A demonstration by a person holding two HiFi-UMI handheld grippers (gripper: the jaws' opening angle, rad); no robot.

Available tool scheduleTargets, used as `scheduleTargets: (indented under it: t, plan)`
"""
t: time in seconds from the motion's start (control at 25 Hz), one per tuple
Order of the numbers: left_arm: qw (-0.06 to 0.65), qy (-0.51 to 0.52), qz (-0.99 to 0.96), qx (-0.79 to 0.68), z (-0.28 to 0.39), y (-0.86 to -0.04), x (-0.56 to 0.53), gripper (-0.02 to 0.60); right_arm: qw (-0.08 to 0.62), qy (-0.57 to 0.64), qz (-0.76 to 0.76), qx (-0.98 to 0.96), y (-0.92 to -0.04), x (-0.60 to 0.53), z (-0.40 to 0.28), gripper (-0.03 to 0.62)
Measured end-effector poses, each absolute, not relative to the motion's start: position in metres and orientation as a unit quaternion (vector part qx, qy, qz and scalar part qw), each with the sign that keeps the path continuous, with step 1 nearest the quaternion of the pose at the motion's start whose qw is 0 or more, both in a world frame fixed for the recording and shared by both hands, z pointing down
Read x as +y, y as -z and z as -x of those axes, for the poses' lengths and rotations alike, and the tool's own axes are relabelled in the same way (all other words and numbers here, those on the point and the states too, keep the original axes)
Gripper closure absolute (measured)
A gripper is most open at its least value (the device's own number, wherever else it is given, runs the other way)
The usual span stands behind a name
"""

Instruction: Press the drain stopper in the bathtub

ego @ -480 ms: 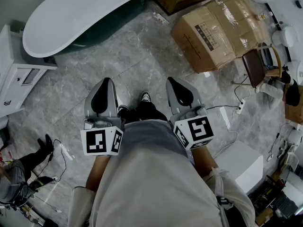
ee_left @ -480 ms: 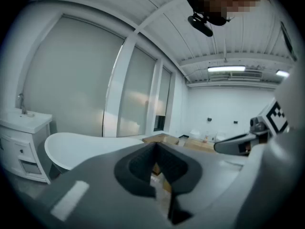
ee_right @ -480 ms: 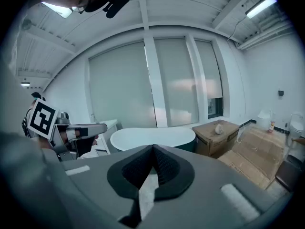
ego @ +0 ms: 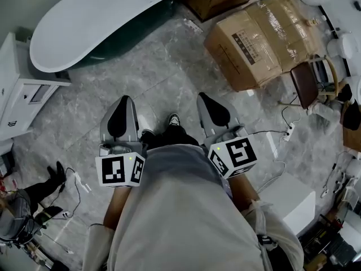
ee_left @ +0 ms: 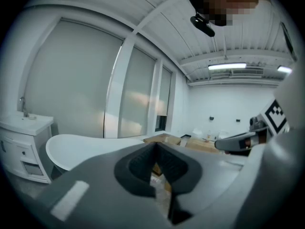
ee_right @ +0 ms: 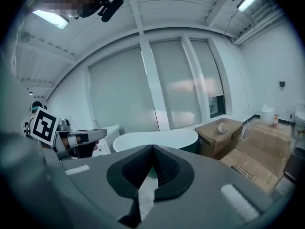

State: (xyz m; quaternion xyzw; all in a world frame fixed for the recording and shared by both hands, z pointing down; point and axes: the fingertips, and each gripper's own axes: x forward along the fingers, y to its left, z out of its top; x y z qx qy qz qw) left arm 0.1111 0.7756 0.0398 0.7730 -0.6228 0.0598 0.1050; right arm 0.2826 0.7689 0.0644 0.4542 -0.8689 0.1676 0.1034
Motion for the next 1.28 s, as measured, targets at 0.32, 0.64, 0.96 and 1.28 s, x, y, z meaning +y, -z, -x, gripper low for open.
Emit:
scheduleTargets:
  t: [0.32, 0.64, 0.96, 1.28]
  plan:
    - [0.097, -0.061, -0.772, -0.625, -0.123, -0.030, 0.766, 0.581, 0.103, -0.160, -0.440, -0.878, -0.060, 0.760, -0.303, 0.599]
    - [0.107, -0.070, -0.779, -0.614, -0.128, -0.042, 0.738, 0.581, 0.101, -0.162, -0.449, -0.873, -0.065, 0.735, -0.304, 0.599]
    - [0.116, -0.065, -0.799, -0.586, -0.134, -0.045, 0.676, 0.581, 0.108, -0.160, -0.468, -0.862, -0.068, 0.680, -0.300, 0.599]
    - [0.117, -0.065, -0.810, -0.571, -0.117, -0.041, 0.582, 0.581, 0.096, -0.178, -0.488, -0.849, -0.065, 0.586, -0.283, 0.597]
